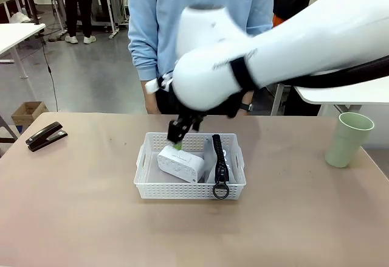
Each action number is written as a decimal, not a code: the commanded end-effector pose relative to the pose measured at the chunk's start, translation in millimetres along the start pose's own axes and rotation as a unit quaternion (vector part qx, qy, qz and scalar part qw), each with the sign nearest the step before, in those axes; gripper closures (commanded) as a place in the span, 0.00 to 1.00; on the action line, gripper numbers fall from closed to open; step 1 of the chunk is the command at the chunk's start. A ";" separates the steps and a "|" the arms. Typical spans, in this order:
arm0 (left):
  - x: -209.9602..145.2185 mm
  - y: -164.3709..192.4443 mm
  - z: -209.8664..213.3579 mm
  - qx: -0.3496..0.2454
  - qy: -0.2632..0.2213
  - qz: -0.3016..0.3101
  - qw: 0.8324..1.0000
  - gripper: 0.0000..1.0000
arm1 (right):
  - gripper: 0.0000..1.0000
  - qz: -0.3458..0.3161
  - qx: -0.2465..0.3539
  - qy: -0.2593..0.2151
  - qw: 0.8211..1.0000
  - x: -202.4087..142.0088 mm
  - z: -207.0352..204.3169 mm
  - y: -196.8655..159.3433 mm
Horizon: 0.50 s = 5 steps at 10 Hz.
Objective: Efficiently arrange items inside the basket to fit them all.
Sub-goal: Pick up the Digital clock and place it inside the Organizing basket.
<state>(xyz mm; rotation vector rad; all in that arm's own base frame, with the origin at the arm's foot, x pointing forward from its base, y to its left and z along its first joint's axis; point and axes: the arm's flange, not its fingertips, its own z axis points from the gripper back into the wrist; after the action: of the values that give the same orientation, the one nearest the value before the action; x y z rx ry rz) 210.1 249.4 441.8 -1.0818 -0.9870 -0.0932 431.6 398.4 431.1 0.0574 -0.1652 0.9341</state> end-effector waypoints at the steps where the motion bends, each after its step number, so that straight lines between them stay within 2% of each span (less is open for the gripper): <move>1: 0.6 -1.1 -0.5 -0.006 -0.008 -0.008 1.000 0.00 | 0.00 -0.030 0.057 -0.018 0.998 -73.1 62.4 -42.6; 3: 0.6 -1.1 -0.5 -0.006 -0.008 -0.008 1.000 0.00 | 0.00 -0.119 0.107 -0.055 0.986 -142.6 99.1 -92.9; 4: 0.6 -1.1 -0.5 -0.006 -0.008 -0.008 1.000 0.00 | 0.00 -0.176 0.149 -0.084 0.969 -186.6 112.5 -119.8; 5: 0.6 -1.1 -0.5 -0.006 -0.008 -0.008 1.000 0.00 | 0.00 -0.236 0.215 -0.138 0.938 -248.6 124.2 -150.5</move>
<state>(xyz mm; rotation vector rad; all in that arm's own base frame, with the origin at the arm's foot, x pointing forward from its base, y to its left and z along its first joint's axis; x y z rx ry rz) 210.2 249.4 441.9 -1.0814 -0.9867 -0.0933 405.4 149.9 526.0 0.4762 -0.1588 0.5752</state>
